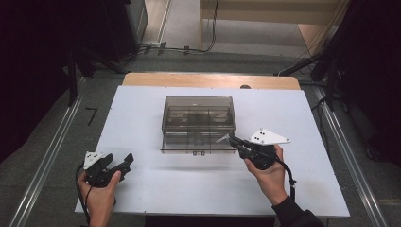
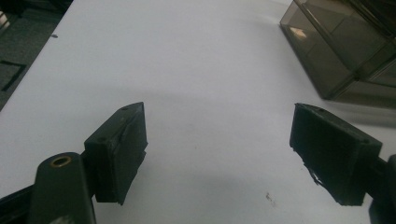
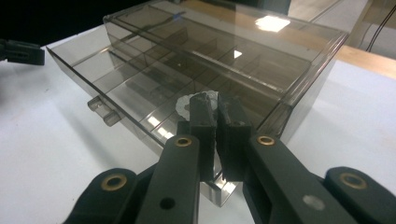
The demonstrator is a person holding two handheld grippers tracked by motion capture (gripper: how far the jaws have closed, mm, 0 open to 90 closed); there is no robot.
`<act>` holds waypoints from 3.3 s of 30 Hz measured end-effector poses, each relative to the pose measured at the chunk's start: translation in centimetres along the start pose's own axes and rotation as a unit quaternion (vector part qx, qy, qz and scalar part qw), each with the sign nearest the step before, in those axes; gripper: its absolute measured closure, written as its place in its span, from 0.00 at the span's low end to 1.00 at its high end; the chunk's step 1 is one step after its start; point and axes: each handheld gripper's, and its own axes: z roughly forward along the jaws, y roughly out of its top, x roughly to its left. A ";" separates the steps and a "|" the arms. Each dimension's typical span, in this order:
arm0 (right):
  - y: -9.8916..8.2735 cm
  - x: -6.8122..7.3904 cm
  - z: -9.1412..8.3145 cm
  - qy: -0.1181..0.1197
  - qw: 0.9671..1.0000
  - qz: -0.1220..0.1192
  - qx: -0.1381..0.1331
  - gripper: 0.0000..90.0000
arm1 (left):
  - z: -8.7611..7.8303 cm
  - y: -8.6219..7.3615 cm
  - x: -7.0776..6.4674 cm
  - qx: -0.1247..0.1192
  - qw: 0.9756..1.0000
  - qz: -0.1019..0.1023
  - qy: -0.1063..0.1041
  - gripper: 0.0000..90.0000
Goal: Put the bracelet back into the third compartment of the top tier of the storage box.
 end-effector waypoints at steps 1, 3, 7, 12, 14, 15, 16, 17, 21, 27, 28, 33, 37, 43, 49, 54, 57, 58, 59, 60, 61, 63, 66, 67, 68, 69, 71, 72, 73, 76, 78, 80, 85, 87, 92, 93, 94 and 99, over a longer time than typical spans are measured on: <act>-0.1 0.0 0.1 0.001 1.000 0.002 0.003 0.93 | 0.0 0.0 0.0 0.000 1.000 0.000 0.000 0.22; -0.3 -0.1 0.5 0.002 1.000 0.006 0.009 0.92 | 0.0 0.0 0.0 0.000 1.000 0.000 0.000 0.22; -0.5 -0.3 0.8 0.004 1.000 0.014 0.014 0.88 | 0.0 0.0 0.0 0.000 1.000 0.000 0.000 0.22; -0.4 -0.4 0.6 0.010 1.000 0.020 -0.003 0.70 | 0.0 0.0 0.0 0.001 1.000 0.000 0.000 0.22; -0.3 -0.4 0.5 0.009 1.000 0.023 -0.007 0.62 | 0.0 0.0 0.0 0.001 1.000 0.000 0.000 0.22; -0.3 -0.4 0.5 0.009 1.000 0.023 -0.007 0.62 | 0.0 0.0 0.0 0.001 1.000 0.000 0.000 0.22; -0.2 -0.4 0.4 0.008 1.000 0.023 -0.013 0.55 | 0.0 0.0 0.0 0.001 1.000 0.000 -0.001 0.22; -0.2 -0.4 0.4 0.007 1.000 0.023 -0.014 0.49 | 0.0 0.0 0.0 0.001 1.000 0.000 -0.001 0.22; -0.2 -0.4 0.5 0.003 1.000 0.025 -0.016 0.41 | 0.0 0.0 0.1 0.001 1.000 0.000 0.000 0.22; -0.2 -0.4 0.6 -0.004 1.000 0.024 -0.013 0.29 | 0.0 0.0 0.1 0.001 1.000 -0.001 0.000 0.22; -0.2 -0.4 0.6 -0.005 1.000 0.025 -0.012 0.28 | 0.0 0.0 0.1 0.001 1.000 -0.001 0.000 0.22; -0.3 -0.5 0.6 -0.003 1.000 0.021 -0.012 0.23 | 0.0 0.0 0.1 0.001 1.000 -0.001 0.000 0.22; -0.4 -0.6 0.6 -0.007 1.000 0.022 -0.010 0.21 | 0.0 0.0 0.1 0.001 1.000 -0.001 -0.001 0.22; -0.5 -1.2 0.0 -0.015 0.999 0.030 -0.015 0.19 | 0.0 0.0 0.1 0.001 1.000 0.000 -0.001 0.22; -0.9 -1.9 -1.0 -0.017 0.999 0.036 -0.019 0.18 | 0.0 0.0 0.1 0.002 1.000 0.000 -0.001 0.22; -1.5 -2.5 -1.8 -0.025 0.999 0.040 -0.016 0.18 | 0.0 0.0 0.0 0.001 1.000 0.000 -0.002 0.22; -2.1 -2.9 -2.4 -0.030 0.999 0.043 -0.014 0.17 | 0.0 0.0 0.1 0.001 1.000 -0.002 -0.001 0.22; -2.2 -3.0 -2.5 -0.033 0.998 0.044 -0.012 0.17 | 0.0 0.0 0.1 0.001 1.000 -0.002 -0.001 0.22; -2.4 -3.1 -2.7 -0.035 0.998 0.045 -0.011 0.17 | 0.0 0.0 0.1 0.001 1.000 -0.001 -0.002 0.22; -2.6 -3.2 -2.8 -0.037 0.998 0.047 -0.009 0.17 | 0.0 0.0 0.1 0.001 1.000 -0.001 -0.002 0.22; -2.8 -3.4 -2.9 -0.039 0.998 0.047 -0.008 0.17 | 0.0 0.0 0.0 0.000 1.000 -0.001 -0.002 0.22; -3.0 -3.6 -3.1 -0.044 0.998 0.049 -0.005 0.17 | 0.0 0.0 0.0 0.000 1.000 -0.001 -0.003 0.22; -3.4 -3.8 -3.3 -0.048 0.998 0.051 -0.002 0.17 | -0.1 0.0 0.1 0.000 1.000 -0.001 -0.002 0.22; -3.5 -3.9 -3.3 -0.050 0.997 0.051 0.000 0.17 | -0.1 0.0 0.1 0.000 1.000 -0.001 -0.002 0.22; -3.6 -3.9 -3.4 -0.054 0.997 0.051 0.001 0.16 | -0.1 0.0 0.1 0.000 1.000 -0.001 -0.003 0.22; -3.8 -4.0 -3.5 -0.057 0.997 0.051 0.001 0.16 | -0.1 0.0 0.1 0.000 1.000 -0.001 -0.003 0.22; -4.0 -4.2 -3.7 -0.060 0.997 0.052 0.002 0.16 | -0.1 0.0 0.1 0.000 1.000 -0.001 -0.004 0.22; -4.1 -4.2 -3.8 -0.062 0.997 0.053 0.003 0.16 | -0.1 0.0 0.0 0.000 1.000 -0.001 -0.004 0.22; -4.2 -4.4 -3.9 -0.064 0.996 0.054 0.003 0.16 | -0.1 0.0 0.0 -0.001 1.000 -0.001 -0.004 0.22; -4.6 -4.7 -4.3 -0.069 0.996 0.056 0.006 0.16 | 0.0 0.0 0.0 0.000 1.000 0.000 -0.004 0.22; -4.9 -5.0 -4.6 -0.073 0.996 0.060 0.007 0.16 | 0.0 0.0 0.0 0.000 1.000 0.000 -0.004 0.22; -5.1 -5.2 -4.8 -0.076 0.995 0.061 0.010 0.16 | 0.0 0.0 0.0 0.000 1.000 0.000 -0.003 0.22; -5.8 -5.8 -5.4 -0.084 0.994 0.067 0.017 0.16 | 0.0 0.0 -0.1 0.002 1.000 0.001 -0.004 0.22; -6.1 -5.9 -5.6 -0.086 0.994 0.068 0.020 0.16 | 0.0 0.0 -0.1 0.002 1.000 0.001 -0.004 0.22; -6.7 -6.2 -6.2 -0.093 0.993 0.072 0.023 0.16 | 0.0 0.0 -0.1 0.002 1.000 0.001 -0.004 0.22; -6.8 -6.3 -6.4 -0.094 0.993 0.073 0.023 0.16 | 0.0 0.0 -0.1 0.002 1.000 0.001 -0.004 0.22; -6.9 -6.4 -6.5 -0.096 0.992 0.073 0.024 0.16 | 0.0 0.0 -0.1 0.002 1.000 0.001 -0.005 0.22; -7.6 -6.8 -7.1 -0.103 0.991 0.079 0.030 0.16 | 0.0 0.0 -0.1 0.001 1.000 0.001 -0.005 0.22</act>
